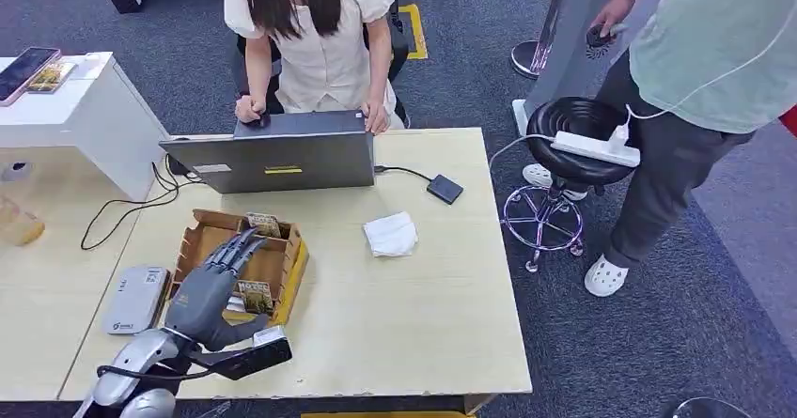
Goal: Pass the card to the sensor for recognition and then transmit it.
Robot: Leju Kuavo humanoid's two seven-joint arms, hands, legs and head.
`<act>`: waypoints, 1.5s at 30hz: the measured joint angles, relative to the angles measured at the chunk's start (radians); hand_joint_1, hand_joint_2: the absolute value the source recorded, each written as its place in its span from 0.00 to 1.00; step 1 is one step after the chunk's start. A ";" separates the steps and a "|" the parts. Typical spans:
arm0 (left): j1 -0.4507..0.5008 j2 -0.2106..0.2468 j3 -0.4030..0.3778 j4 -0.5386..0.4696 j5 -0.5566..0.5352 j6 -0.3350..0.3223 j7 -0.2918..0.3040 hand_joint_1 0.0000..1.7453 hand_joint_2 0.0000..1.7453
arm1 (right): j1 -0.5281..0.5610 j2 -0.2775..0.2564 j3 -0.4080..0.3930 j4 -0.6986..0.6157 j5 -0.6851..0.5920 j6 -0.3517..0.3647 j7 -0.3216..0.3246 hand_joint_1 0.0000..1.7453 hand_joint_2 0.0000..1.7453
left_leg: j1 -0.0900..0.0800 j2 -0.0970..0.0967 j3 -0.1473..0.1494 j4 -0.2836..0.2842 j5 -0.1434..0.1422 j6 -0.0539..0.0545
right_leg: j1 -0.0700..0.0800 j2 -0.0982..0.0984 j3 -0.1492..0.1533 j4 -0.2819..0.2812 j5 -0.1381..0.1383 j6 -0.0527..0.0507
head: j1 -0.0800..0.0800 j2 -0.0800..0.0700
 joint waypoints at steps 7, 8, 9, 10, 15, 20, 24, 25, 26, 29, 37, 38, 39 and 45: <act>-0.004 -0.012 0.000 0.004 -0.009 0.004 0.004 0.00 1.00 | 0.000 0.000 -0.007 0.000 0.002 0.000 0.000 0.00 0.00 | 0.000 0.000 0.000 0.000 0.000 0.000 | 0.000 0.000 0.000 0.000 0.000 0.000 | 0.000 0.000; -0.004 -0.013 0.000 0.004 -0.009 0.004 0.004 0.00 1.00 | 0.000 0.000 -0.007 0.000 0.002 0.000 0.000 0.00 0.00 | 0.000 0.000 0.000 0.000 0.000 0.000 | 0.000 0.000 0.000 0.000 0.000 0.000 | 0.000 0.000; -0.004 -0.014 0.000 0.004 -0.010 0.004 0.004 0.00 1.00 | 0.000 0.000 -0.007 0.000 0.002 0.000 0.000 0.00 0.00 | 0.000 0.000 0.000 0.000 0.000 0.000 | 0.000 0.000 0.000 0.000 0.000 0.000 | 0.000 0.000; -0.004 -0.016 0.000 0.004 -0.014 0.006 0.004 0.00 1.00 | 0.000 0.000 -0.007 0.000 0.002 0.000 0.000 0.00 0.00 | 0.000 0.000 0.000 0.000 0.000 0.000 | 0.000 0.000 0.000 0.000 0.000 0.000 | 0.000 0.000; -0.013 -0.026 0.000 0.017 -0.124 0.067 0.031 0.00 1.00 | 0.000 0.003 -0.009 -0.001 0.008 0.002 -0.001 0.00 0.00 | 0.000 0.000 0.000 0.000 0.000 0.000 | 0.000 0.000 0.000 0.000 0.000 0.000 | 0.000 0.000; -0.017 -0.047 0.003 0.045 -0.201 0.111 0.040 0.00 1.00 | 0.000 0.007 -0.013 -0.001 0.019 0.002 0.000 0.00 0.00 | 0.000 0.000 0.000 0.000 0.000 0.000 | 0.000 0.000 0.000 0.000 0.000 0.000 | 0.000 0.000; -0.017 -0.055 0.012 0.066 -0.266 0.122 0.047 0.00 1.00 | 0.000 0.008 -0.014 -0.001 0.025 0.002 0.000 0.00 0.00 | 0.000 0.000 0.000 0.000 0.000 0.000 | 0.000 0.000 0.000 0.000 0.000 0.000 | 0.000 0.000; -0.019 -0.055 0.015 0.071 -0.287 0.127 0.050 0.00 1.00 | 0.000 0.008 -0.014 -0.001 0.026 0.002 -0.001 0.00 0.00 | 0.000 0.000 0.000 0.000 0.000 0.000 | 0.000 0.000 0.000 0.000 0.000 0.000 | 0.000 0.000; -0.020 -0.056 0.017 0.076 -0.308 0.132 0.057 0.00 1.00 | 0.000 0.008 -0.015 -0.001 0.027 0.002 -0.001 0.00 0.00 | 0.000 0.000 0.000 0.000 0.000 0.000 | 0.000 0.000 0.000 0.000 0.000 0.000 | 0.000 0.000; -0.026 -0.057 0.026 0.097 -0.350 0.147 0.066 0.00 1.00 | -0.001 0.009 -0.015 -0.001 0.031 0.002 -0.002 0.00 0.00 | 0.000 0.000 0.000 0.000 0.000 0.000 | 0.000 0.000 0.000 0.000 0.000 0.000 | 0.000 0.000; -0.032 -0.055 0.036 0.126 -0.406 0.161 0.058 0.00 1.00 | -0.001 0.009 -0.018 -0.001 0.040 0.002 0.000 0.00 0.00 | 0.000 0.000 0.000 0.000 0.000 0.000 | 0.000 0.000 0.000 0.000 0.000 0.000 | 0.000 0.000; -0.032 -0.052 0.039 0.130 -0.414 0.163 0.058 0.00 1.00 | -0.001 0.009 -0.020 -0.001 0.041 0.002 0.000 0.00 0.00 | 0.000 0.000 0.000 0.000 0.000 0.000 | 0.000 0.000 0.000 0.000 0.000 0.000 | 0.000 0.000; -0.033 -0.051 0.041 0.134 -0.420 0.166 0.058 0.00 1.00 | -0.001 0.009 -0.021 -0.001 0.042 0.002 0.000 0.00 0.00 | 0.000 0.000 0.000 0.000 0.000 0.000 | 0.000 0.000 0.000 0.000 0.000 0.000 | 0.000 0.000; -0.037 -0.039 0.047 0.148 -0.426 0.172 0.046 0.00 1.00 | -0.002 0.009 -0.024 -0.001 0.044 0.002 0.000 0.00 0.00 | 0.000 0.000 0.000 0.000 0.000 0.000 | 0.000 0.000 0.000 0.000 0.000 0.000 | 0.000 0.000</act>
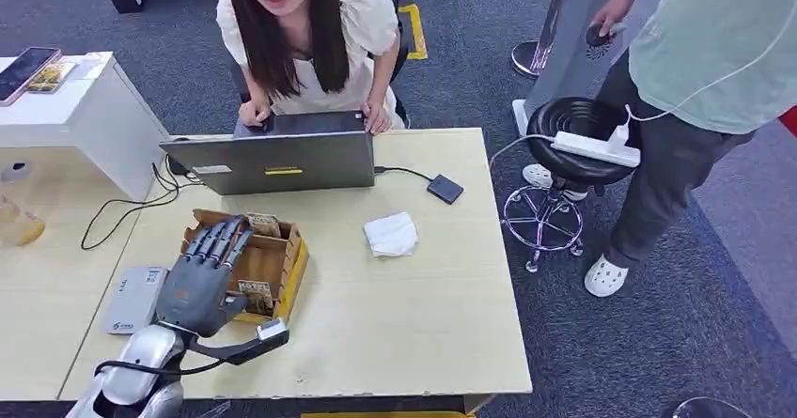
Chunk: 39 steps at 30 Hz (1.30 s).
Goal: Pass the card to the sensor for recognition and then transmit it.
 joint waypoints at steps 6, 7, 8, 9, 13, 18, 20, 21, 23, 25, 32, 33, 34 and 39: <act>-0.001 0.023 0.000 0.003 0.036 -0.020 -0.037 0.00 1.00 | 0.000 0.000 -0.010 0.000 0.001 0.000 -0.002 0.00 0.00 | 0.000 0.000 0.000 0.000 0.000 0.000 | 0.000 0.000 0.000 0.000 0.000 0.000 | 0.000 0.000; -0.001 0.028 0.000 0.003 0.039 -0.025 -0.042 0.00 1.00 | 0.000 0.000 -0.011 0.000 0.001 0.000 -0.002 0.00 0.00 | 0.000 0.000 0.000 0.000 0.000 0.000 | 0.000 0.000 0.000 0.000 0.000 0.000 | 0.000 0.000; -0.002 0.035 0.000 0.003 0.041 -0.027 -0.042 0.00 1.00 | 0.000 0.000 -0.013 0.000 0.001 0.000 -0.003 0.00 0.00 | 0.000 0.000 0.000 0.000 0.000 0.000 | 0.000 0.000 0.000 0.000 0.000 0.000 | 0.000 0.000; -0.003 0.039 0.000 0.003 0.043 -0.028 -0.043 0.00 1.00 | 0.000 0.000 -0.014 0.000 0.001 0.000 -0.003 0.00 0.00 | 0.000 0.000 0.000 0.000 0.000 0.000 | 0.000 0.000 0.000 0.000 0.000 0.000 | 0.000 0.000; -0.016 0.082 -0.001 0.003 0.060 -0.054 -0.069 0.00 1.00 | -0.001 0.000 -0.017 -0.003 0.005 0.000 -0.007 0.00 0.00 | 0.001 0.000 0.000 0.000 0.000 0.000 | 0.001 0.000 0.000 0.000 0.000 0.000 | 0.000 0.000; -0.033 0.146 -0.001 0.002 0.092 -0.081 -0.095 0.00 1.00 | 0.000 0.000 -0.024 -0.004 0.009 0.000 -0.007 0.00 0.00 | 0.001 0.000 0.000 0.000 0.000 0.000 | 0.001 0.000 0.000 0.000 0.000 0.000 | 0.000 0.000; -0.041 0.164 -0.001 -0.003 0.097 -0.092 -0.103 0.00 1.00 | 0.000 0.000 -0.025 -0.004 0.010 0.000 -0.008 0.00 0.00 | 0.001 0.000 0.000 0.000 0.000 0.000 | 0.001 0.000 0.000 0.000 0.000 0.000 | 0.000 0.000; -0.046 0.174 -0.001 -0.006 0.098 -0.098 -0.105 0.00 1.00 | 0.000 0.000 -0.026 -0.004 0.010 0.000 -0.009 0.00 0.00 | 0.001 0.000 0.000 0.000 0.000 0.000 | 0.001 0.000 0.000 0.000 0.000 0.000 | 0.000 0.000; -0.056 0.193 -0.001 -0.006 0.102 -0.112 -0.108 0.00 1.00 | 0.000 0.000 -0.029 -0.004 0.010 0.000 -0.010 0.00 0.00 | 0.001 0.000 0.000 0.000 0.000 0.000 | 0.001 0.000 0.000 0.000 0.000 0.000 | 0.000 0.000; -0.064 0.213 -0.003 -0.008 0.109 -0.135 -0.114 0.00 1.00 | 0.000 0.000 -0.031 -0.004 0.011 0.000 -0.010 0.00 0.00 | 0.001 0.000 0.000 0.000 0.000 0.000 | 0.001 0.000 0.000 0.000 0.000 0.000 | 0.001 0.000; -0.074 0.286 -0.008 -0.021 0.158 -0.186 -0.146 0.00 1.00 | 0.001 0.000 -0.040 -0.004 0.013 0.000 -0.009 0.00 0.00 | 0.001 0.000 0.000 0.000 0.000 0.000 | 0.001 0.000 0.000 0.000 0.000 0.000 | 0.000 0.000; -0.077 0.294 -0.009 -0.025 0.162 -0.192 -0.149 0.00 1.00 | 0.001 0.000 -0.040 -0.004 0.013 0.000 -0.009 0.00 0.00 | 0.001 0.000 0.000 0.000 0.000 0.000 | 0.001 0.000 0.000 0.000 0.000 0.000 | 0.000 0.000; -0.080 0.303 -0.010 -0.028 0.167 -0.197 -0.150 0.00 1.00 | 0.001 0.000 -0.040 -0.004 0.014 0.000 -0.009 0.00 0.00 | 0.001 0.000 0.000 0.000 0.000 0.000 | 0.001 0.000 0.000 0.000 0.000 0.000 | 0.000 0.000; -0.096 0.346 -0.017 -0.035 0.182 -0.215 -0.150 0.00 1.00 | 0.001 0.000 -0.041 -0.004 0.014 0.000 -0.011 0.00 0.00 | 0.001 0.000 0.000 0.000 0.000 0.000 | 0.001 0.000 0.000 0.000 0.000 0.000 | 0.001 0.000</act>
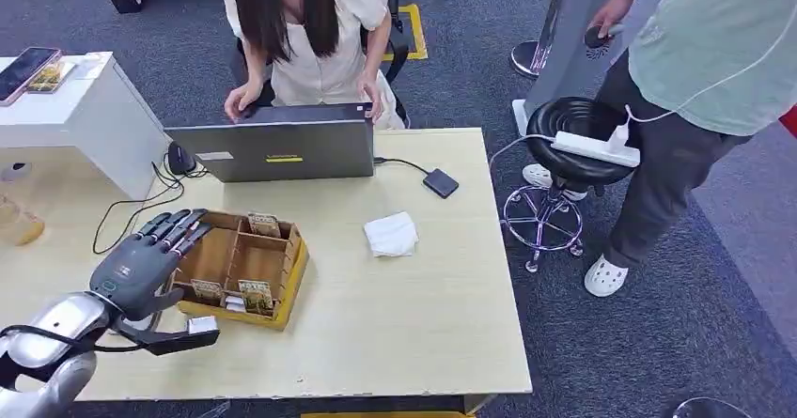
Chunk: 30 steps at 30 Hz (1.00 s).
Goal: Pass the card to the sensor for recognition and then transmit it.
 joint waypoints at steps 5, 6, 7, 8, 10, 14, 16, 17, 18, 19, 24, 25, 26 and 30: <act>-0.009 0.028 -0.009 -0.002 -0.010 -0.010 0.001 0.00 1.00 | 0.000 0.000 -0.002 0.000 0.001 0.000 -0.006 0.00 0.00 | 0.000 0.000 0.000 0.000 0.000 0.000 | 0.000 0.000 0.000 0.000 0.000 0.000 | -0.001 0.000; -0.010 0.032 -0.011 -0.002 -0.013 -0.010 0.001 0.00 1.00 | 0.000 0.000 -0.003 0.000 0.002 0.000 -0.006 0.00 0.00 | 0.000 0.000 0.000 0.000 0.000 0.000 | 0.000 0.000 0.000 0.000 0.000 0.000 | 0.000 0.000; -0.010 0.037 -0.014 -0.002 -0.023 -0.010 0.005 0.00 1.00 | 0.000 0.000 -0.003 0.000 0.003 0.000 -0.006 0.00 0.00 | 0.000 0.000 0.000 0.000 0.000 0.000 | 0.000 0.000 0.000 0.000 0.000 0.000 | -0.001 0.000; -0.010 0.042 -0.017 -0.002 -0.038 -0.009 0.010 0.00 1.00 | 0.000 0.000 -0.005 0.000 0.004 0.000 -0.006 0.00 0.00 | 0.000 0.000 0.000 0.000 0.000 0.000 | 0.000 0.000 0.000 0.000 0.000 0.000 | 0.000 0.000; -0.010 0.052 -0.027 -0.002 -0.059 -0.008 0.019 0.00 1.00 | 0.000 0.000 -0.006 0.000 0.005 0.000 -0.006 0.00 0.00 | 0.000 0.000 0.000 0.000 0.000 0.000 | 0.000 0.000 0.000 0.000 0.000 0.000 | 0.000 0.000; -0.010 0.068 -0.042 -0.006 -0.044 -0.019 0.012 0.00 1.00 | 0.000 0.000 -0.010 0.000 0.007 0.000 -0.005 0.00 0.00 | 0.000 0.000 0.000 0.000 0.000 0.000 | 0.000 0.000 0.000 0.000 0.000 0.000 | -0.001 0.000; -0.010 0.074 -0.049 -0.010 -0.030 -0.029 0.003 0.00 1.00 | 0.000 0.000 -0.014 0.000 0.008 0.000 -0.005 0.00 0.00 | 0.000 0.000 0.000 0.000 0.000 0.000 | 0.000 0.000 0.000 0.000 0.000 0.000 | -0.001 0.000; -0.010 0.078 -0.051 -0.010 -0.025 -0.032 0.000 0.00 1.00 | 0.000 0.000 -0.015 0.000 0.008 0.000 -0.005 0.00 0.00 | 0.000 0.000 0.000 0.000 0.000 0.000 | 0.000 0.000 0.000 0.000 0.000 0.000 | 0.000 0.000; -0.011 0.081 -0.053 -0.010 -0.024 -0.036 -0.001 0.00 1.00 | 0.000 0.000 -0.016 0.000 0.008 0.000 -0.005 0.00 0.00 | 0.000 0.000 0.000 0.000 0.000 0.000 | 0.000 0.000 0.000 0.000 0.000 0.000 | 0.000 0.000; -0.013 0.085 -0.057 -0.011 -0.024 -0.038 -0.003 0.00 1.00 | 0.000 0.000 -0.017 0.000 0.010 0.000 -0.005 0.00 0.00 | 0.000 0.000 0.000 0.000 0.000 0.000 | 0.000 0.000 0.000 0.000 0.000 0.000 | -0.001 0.000; -0.026 0.108 -0.068 -0.012 -0.026 -0.047 -0.012 0.00 1.00 | 0.000 0.000 -0.021 -0.001 0.011 0.000 -0.009 0.00 0.00 | 0.000 0.000 0.000 0.000 0.000 0.000 | 0.000 0.000 0.000 0.000 0.000 0.000 | 0.000 0.000; -0.028 0.117 -0.071 -0.013 -0.017 -0.053 -0.022 0.00 1.00 | 0.000 0.000 -0.022 -0.001 0.011 0.000 -0.010 0.00 0.00 | 0.000 0.000 0.000 0.000 0.000 0.000 | 0.000 0.000 0.000 0.000 0.000 0.000 | 0.000 0.000; -0.031 0.126 -0.074 -0.015 -0.010 -0.058 -0.027 0.00 1.00 | 0.000 0.000 -0.023 -0.001 0.013 0.000 -0.010 0.00 0.00 | 0.000 0.000 0.000 0.000 0.000 0.000 | 0.000 0.000 0.000 0.000 0.000 0.000 | -0.001 0.000; -0.043 0.154 -0.084 -0.019 0.000 -0.071 -0.039 0.00 1.00 | 0.000 0.000 -0.024 -0.001 0.016 0.000 -0.009 0.00 0.00 | 0.000 0.000 0.000 0.000 0.000 0.000 | 0.000 0.000 0.000 0.000 0.000 0.000 | 0.000 0.000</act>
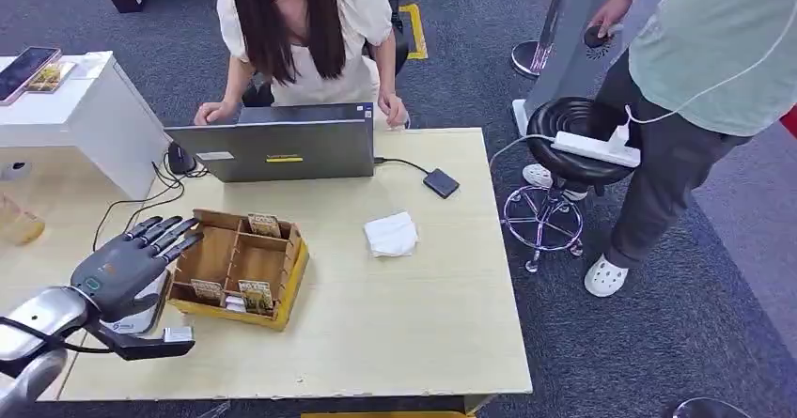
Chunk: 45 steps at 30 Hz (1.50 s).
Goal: Pass the card to the sensor for recognition and then transmit it.
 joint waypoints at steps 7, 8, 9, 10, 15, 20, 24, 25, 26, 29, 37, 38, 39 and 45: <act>-0.019 0.032 -0.018 -0.005 0.005 -0.009 -0.001 0.00 1.00 | 0.000 0.000 -0.001 -0.001 0.003 0.000 0.000 0.00 0.00 | 0.000 0.000 0.000 0.000 0.000 0.000 | 0.000 0.000 0.000 0.000 0.000 0.000 | 0.000 0.000; -0.020 0.038 -0.022 -0.005 0.005 -0.012 -0.002 0.00 1.00 | 0.000 0.000 -0.001 -0.001 0.003 0.000 0.000 0.00 0.00 | 0.000 0.000 0.000 0.000 0.000 0.000 | 0.000 0.000 0.000 0.000 0.000 0.000 | 0.000 0.000; -0.022 0.042 -0.024 -0.005 0.007 -0.018 -0.004 0.00 1.00 | 0.000 0.000 -0.001 -0.001 0.003 0.000 0.000 0.00 0.00 | 0.000 0.000 0.000 0.000 0.000 0.000 | 0.000 0.000 0.000 0.000 0.000 0.000 | 0.000 0.000; -0.024 0.049 -0.027 -0.005 0.010 -0.021 -0.008 0.00 1.00 | 0.001 0.000 -0.001 -0.001 0.003 0.000 0.000 0.00 0.00 | 0.000 0.000 0.000 0.000 0.000 0.000 | 0.000 0.000 0.000 0.000 0.000 0.000 | 0.000 0.000; -0.031 0.065 -0.037 -0.005 0.012 -0.024 -0.009 0.00 1.00 | 0.000 0.000 -0.002 -0.001 0.003 0.000 0.000 0.00 0.00 | 0.000 0.000 0.000 0.000 0.000 0.000 | 0.000 0.000 0.000 0.000 0.000 0.000 | 0.000 0.000; -0.043 0.090 -0.049 -0.012 0.119 -0.101 -0.041 0.00 1.00 | 0.001 0.000 -0.006 -0.001 0.006 0.000 0.001 0.00 0.00 | 0.000 0.000 0.000 0.000 0.000 0.000 | 0.000 0.000 0.000 0.000 0.000 0.000 | 0.000 0.000; -0.065 0.142 -0.064 -0.030 0.222 -0.158 -0.053 0.00 1.00 | 0.001 0.000 -0.012 -0.001 0.011 -0.001 0.000 0.00 0.00 | 0.000 0.000 0.000 0.000 0.000 0.000 | 0.000 0.000 0.000 0.000 0.000 0.000 | 0.000 0.000; -0.068 0.156 -0.069 -0.034 0.227 -0.163 -0.053 0.00 1.00 | 0.001 0.000 -0.014 -0.001 0.013 -0.001 0.000 0.00 0.00 | 0.000 0.000 0.000 0.000 0.000 0.000 | 0.000 0.000 0.000 0.000 0.000 0.000 | 0.000 0.000; -0.069 0.163 -0.072 -0.037 0.229 -0.166 -0.053 0.00 1.00 | 0.001 0.000 -0.016 -0.001 0.013 -0.001 0.000 0.00 0.00 | 0.000 0.000 0.000 0.000 0.000 0.000 | 0.000 0.000 0.000 0.000 0.000 0.000 | 0.000 0.000; -0.073 0.190 -0.085 -0.049 0.235 -0.179 -0.053 0.00 1.00 | 0.000 0.000 -0.020 -0.001 0.016 -0.001 -0.001 0.00 0.00 | 0.000 0.000 0.000 0.000 0.000 0.000 | 0.000 0.000 0.000 0.000 0.000 0.000 | 0.000 0.000; -0.086 0.262 -0.126 -0.071 0.325 -0.227 -0.047 0.00 1.00 | 0.000 0.000 -0.026 -0.001 0.025 -0.001 -0.001 0.00 0.00 | 0.000 0.000 0.000 0.000 0.000 0.000 | 0.000 0.000 0.000 0.000 0.000 0.000 | 0.000 0.000; -0.086 0.267 -0.130 -0.073 0.336 -0.231 -0.047 0.00 1.00 | 0.000 0.000 -0.026 -0.001 0.025 -0.001 -0.002 0.00 0.00 | 0.000 0.000 0.000 0.000 0.000 0.000 | 0.000 0.000 0.000 0.000 0.000 0.000 | 0.000 0.000; -0.086 0.274 -0.132 -0.075 0.341 -0.232 -0.047 0.00 1.00 | 0.000 0.000 -0.026 -0.001 0.026 -0.001 -0.002 0.00 0.00 | 0.000 0.000 0.000 0.000 0.000 0.000 | 0.000 0.000 0.000 0.000 0.000 0.000 | 0.000 0.000; -0.086 0.298 -0.145 -0.088 0.352 -0.238 -0.047 0.00 1.00 | 0.000 0.000 -0.027 -0.001 0.026 -0.001 -0.005 0.00 0.00 | 0.000 0.000 0.000 0.000 0.000 0.000 | 0.000 0.000 0.000 0.000 0.000 0.000 | 0.000 0.000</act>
